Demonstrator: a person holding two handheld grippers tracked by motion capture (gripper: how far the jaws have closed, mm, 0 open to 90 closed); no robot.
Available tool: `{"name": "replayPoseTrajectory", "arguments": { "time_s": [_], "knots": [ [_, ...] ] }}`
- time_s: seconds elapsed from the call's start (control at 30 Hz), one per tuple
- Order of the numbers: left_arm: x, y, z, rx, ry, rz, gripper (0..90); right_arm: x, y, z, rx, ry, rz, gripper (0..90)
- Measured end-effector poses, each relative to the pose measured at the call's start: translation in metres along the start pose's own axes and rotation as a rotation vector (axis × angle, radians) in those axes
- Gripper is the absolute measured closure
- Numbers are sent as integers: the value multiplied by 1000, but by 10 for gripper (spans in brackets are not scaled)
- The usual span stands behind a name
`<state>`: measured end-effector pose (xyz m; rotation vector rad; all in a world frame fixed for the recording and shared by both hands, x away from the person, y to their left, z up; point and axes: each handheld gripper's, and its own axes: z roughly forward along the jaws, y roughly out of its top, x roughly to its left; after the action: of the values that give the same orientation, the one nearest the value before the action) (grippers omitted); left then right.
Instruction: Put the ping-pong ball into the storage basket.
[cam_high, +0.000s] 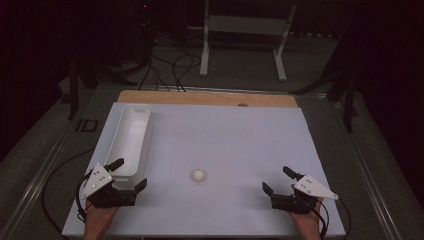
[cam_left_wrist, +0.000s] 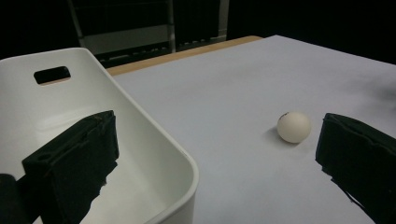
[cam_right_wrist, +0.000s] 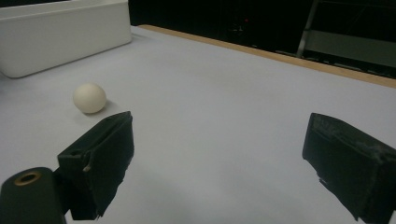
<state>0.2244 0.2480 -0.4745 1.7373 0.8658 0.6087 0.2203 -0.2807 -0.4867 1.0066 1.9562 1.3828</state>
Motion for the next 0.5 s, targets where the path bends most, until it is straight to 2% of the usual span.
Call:
{"name": "replayPoseTrajectory", "arguments": {
  "time_s": [0.5],
  "knots": [
    [-1, 4, 2, 2, 8, -5, 0, 0, 0, 2, 20, -7, -1, 79]
  ]
}}
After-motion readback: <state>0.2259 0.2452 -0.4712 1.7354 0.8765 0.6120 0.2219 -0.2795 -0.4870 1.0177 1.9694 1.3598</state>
